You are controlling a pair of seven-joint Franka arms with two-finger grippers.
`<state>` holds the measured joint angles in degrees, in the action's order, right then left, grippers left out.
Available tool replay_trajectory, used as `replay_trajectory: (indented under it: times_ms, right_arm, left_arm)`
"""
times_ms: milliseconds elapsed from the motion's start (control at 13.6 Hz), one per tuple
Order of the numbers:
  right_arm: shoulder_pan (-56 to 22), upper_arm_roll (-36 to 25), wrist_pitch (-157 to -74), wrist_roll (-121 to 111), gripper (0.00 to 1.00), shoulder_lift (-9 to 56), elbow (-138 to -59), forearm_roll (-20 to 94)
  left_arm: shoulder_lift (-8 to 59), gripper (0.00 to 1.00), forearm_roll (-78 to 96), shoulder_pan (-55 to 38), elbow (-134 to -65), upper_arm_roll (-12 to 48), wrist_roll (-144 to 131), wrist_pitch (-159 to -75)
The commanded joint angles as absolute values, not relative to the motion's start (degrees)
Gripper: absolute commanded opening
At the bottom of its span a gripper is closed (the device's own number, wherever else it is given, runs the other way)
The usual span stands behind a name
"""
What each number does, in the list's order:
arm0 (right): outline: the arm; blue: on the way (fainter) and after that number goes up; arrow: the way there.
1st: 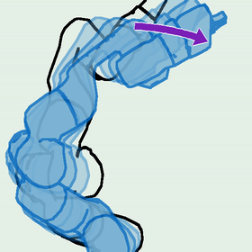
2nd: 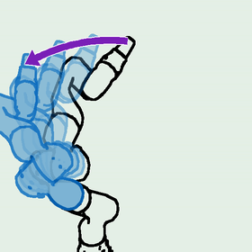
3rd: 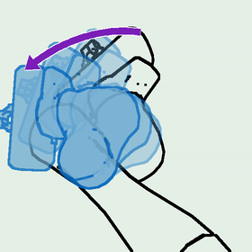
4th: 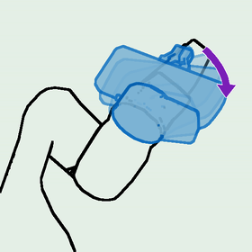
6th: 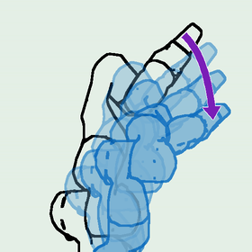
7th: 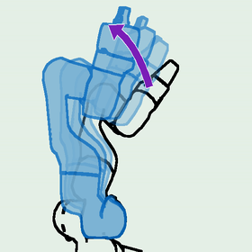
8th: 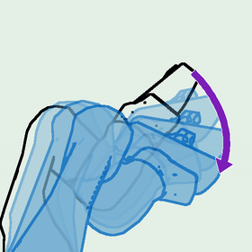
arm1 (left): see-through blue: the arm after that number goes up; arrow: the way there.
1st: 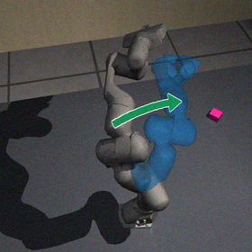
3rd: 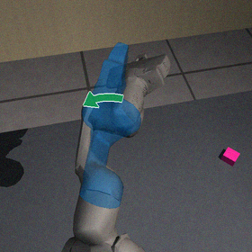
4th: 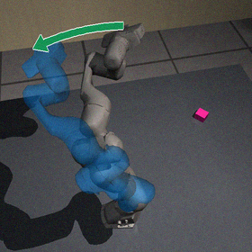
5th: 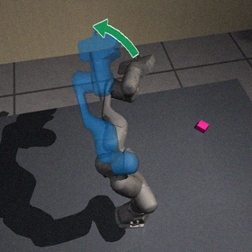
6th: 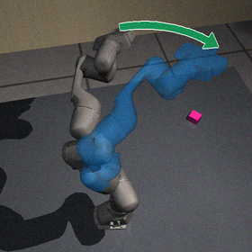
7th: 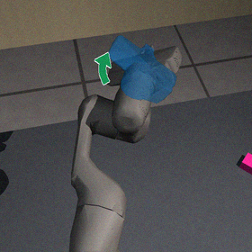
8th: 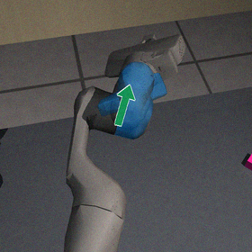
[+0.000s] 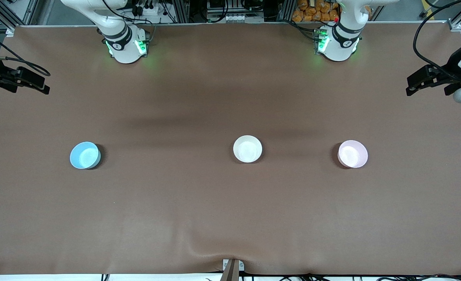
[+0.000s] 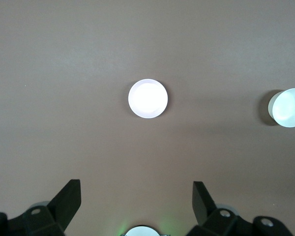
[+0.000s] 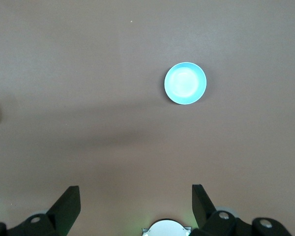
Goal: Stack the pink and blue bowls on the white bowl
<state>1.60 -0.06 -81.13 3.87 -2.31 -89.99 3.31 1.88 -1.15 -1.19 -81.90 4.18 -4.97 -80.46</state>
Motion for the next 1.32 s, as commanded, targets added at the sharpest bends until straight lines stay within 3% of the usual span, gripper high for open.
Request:
replay_trajectory:
  times_ms: [0, 1251]
  right_arm:
    - [1.14, -0.17, -81.56, 4.66, 1.0, -2.46, -90.26, 2.55]
    - [1.05, -0.18, -82.27, 4.75, 1.0, -1.93, -90.35, 2.55]
  left_arm:
    - [1.49, 1.0, -1.67, -0.79, -82.61, 4.57, -4.66, -79.89]
    - [0.79, 1.0, -1.5, -0.79, -87.88, 4.57, -4.92, -82.34]
